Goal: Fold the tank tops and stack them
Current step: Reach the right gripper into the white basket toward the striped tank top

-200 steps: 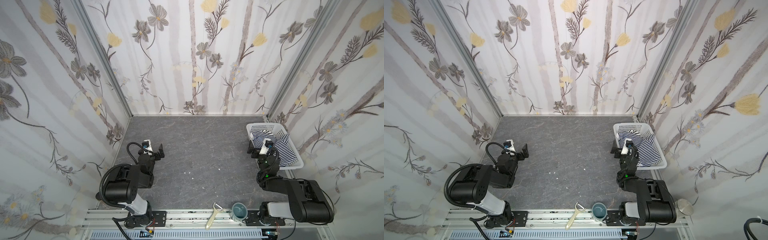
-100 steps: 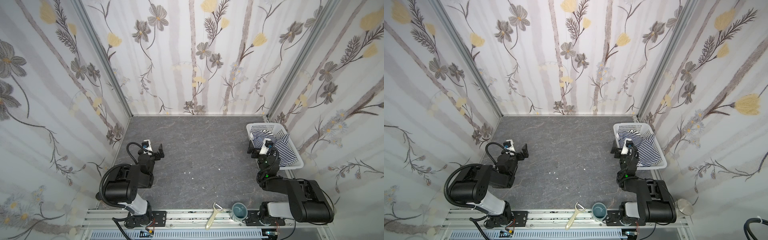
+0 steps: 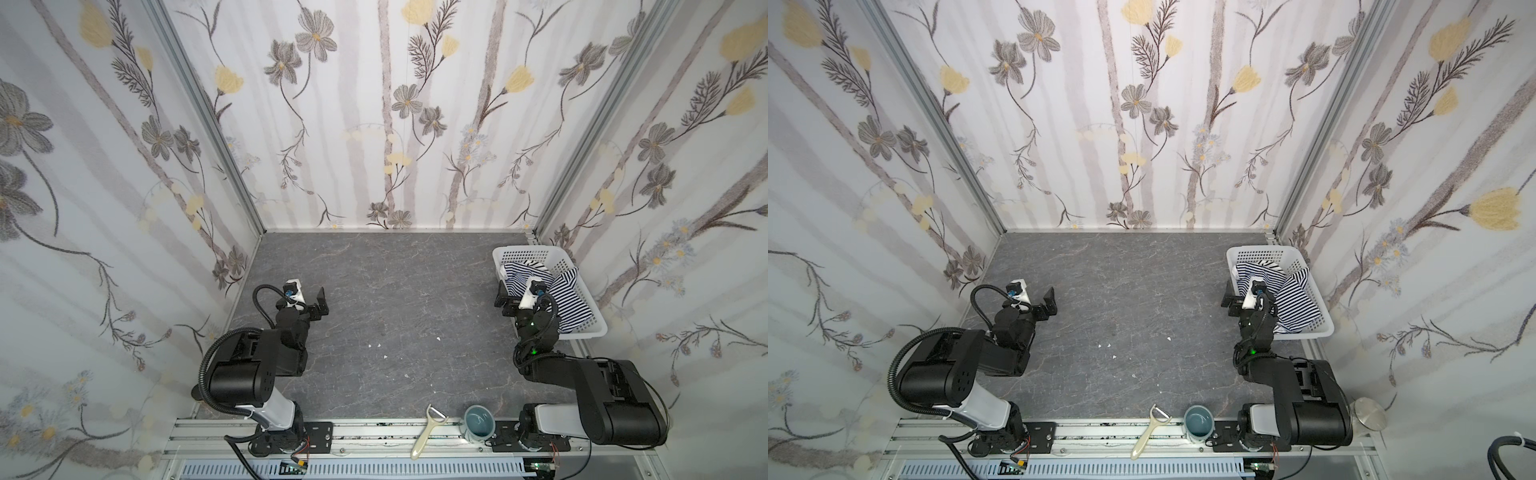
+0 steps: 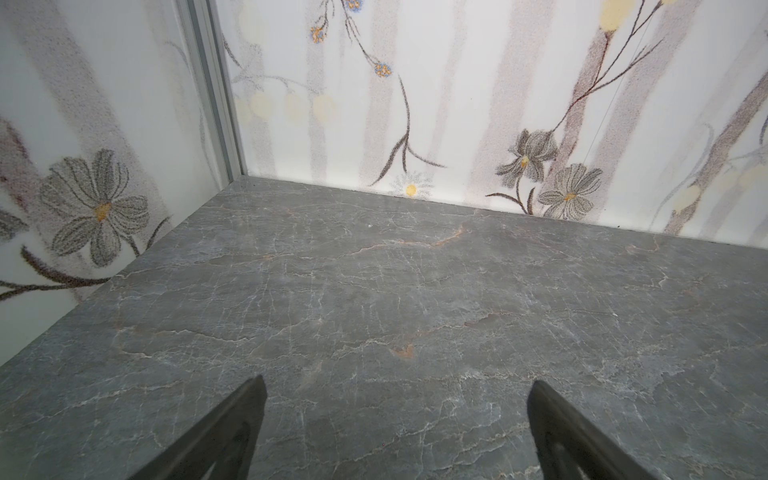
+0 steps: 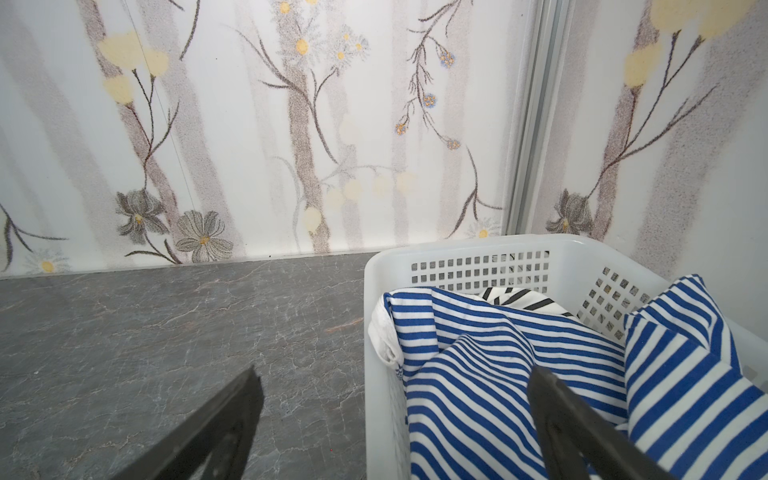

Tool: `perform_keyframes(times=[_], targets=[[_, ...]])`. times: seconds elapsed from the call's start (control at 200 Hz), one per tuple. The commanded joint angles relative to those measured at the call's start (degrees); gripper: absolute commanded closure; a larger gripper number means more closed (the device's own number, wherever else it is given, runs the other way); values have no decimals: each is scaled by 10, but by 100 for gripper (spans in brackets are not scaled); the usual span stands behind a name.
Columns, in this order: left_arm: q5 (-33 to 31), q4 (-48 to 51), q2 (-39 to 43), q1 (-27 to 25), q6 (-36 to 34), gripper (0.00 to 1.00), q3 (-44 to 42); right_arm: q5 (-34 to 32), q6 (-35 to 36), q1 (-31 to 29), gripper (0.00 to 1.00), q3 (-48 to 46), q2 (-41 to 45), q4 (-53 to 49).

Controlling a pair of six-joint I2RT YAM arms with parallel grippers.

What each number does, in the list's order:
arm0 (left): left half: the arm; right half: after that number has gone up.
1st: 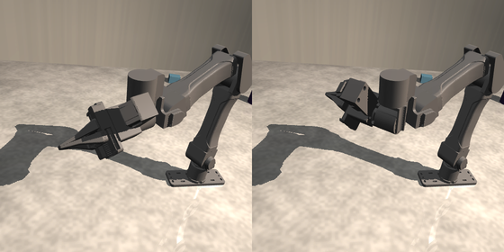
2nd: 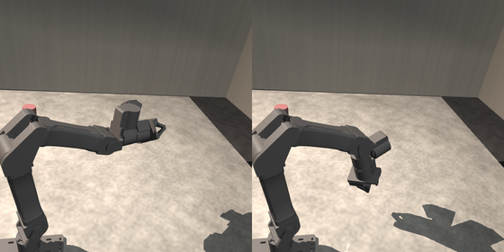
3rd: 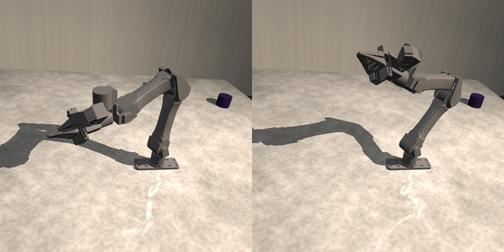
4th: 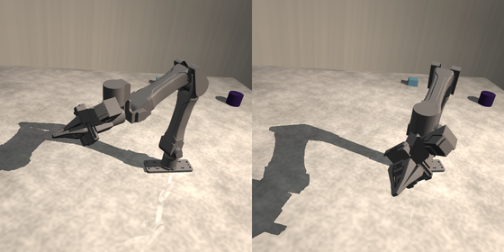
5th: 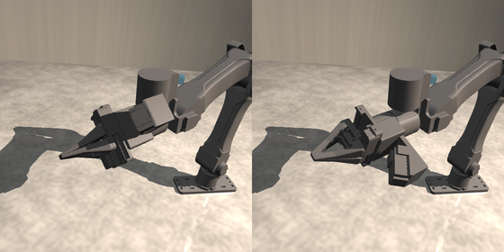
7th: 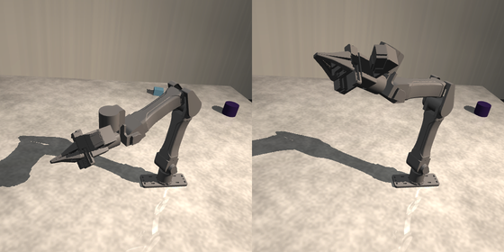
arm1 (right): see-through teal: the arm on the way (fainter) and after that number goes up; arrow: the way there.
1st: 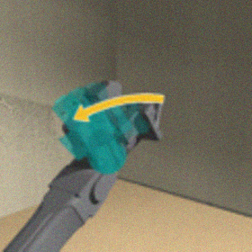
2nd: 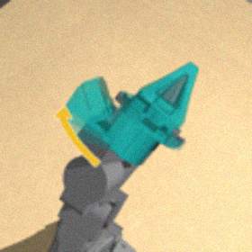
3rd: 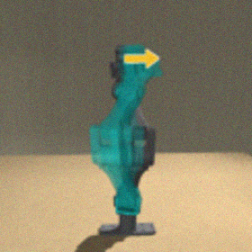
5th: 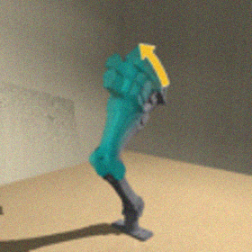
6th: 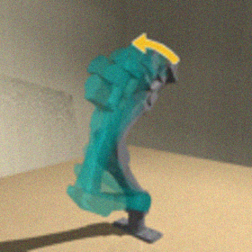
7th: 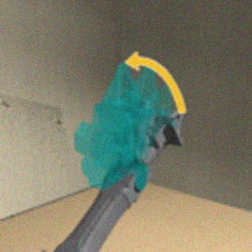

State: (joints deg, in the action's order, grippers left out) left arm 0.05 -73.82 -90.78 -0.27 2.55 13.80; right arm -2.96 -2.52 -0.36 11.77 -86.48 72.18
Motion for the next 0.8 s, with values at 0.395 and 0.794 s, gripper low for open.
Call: perform_keyframes(times=[0.395, 0.794], targets=[[38, 204, 121, 6, -9, 0, 90, -38, -88, 2, 0, 214, 137, -455], [65, 715, 71, 4, -100, 0, 416, -82, -276, 93, 0, 544, 68, -966]])
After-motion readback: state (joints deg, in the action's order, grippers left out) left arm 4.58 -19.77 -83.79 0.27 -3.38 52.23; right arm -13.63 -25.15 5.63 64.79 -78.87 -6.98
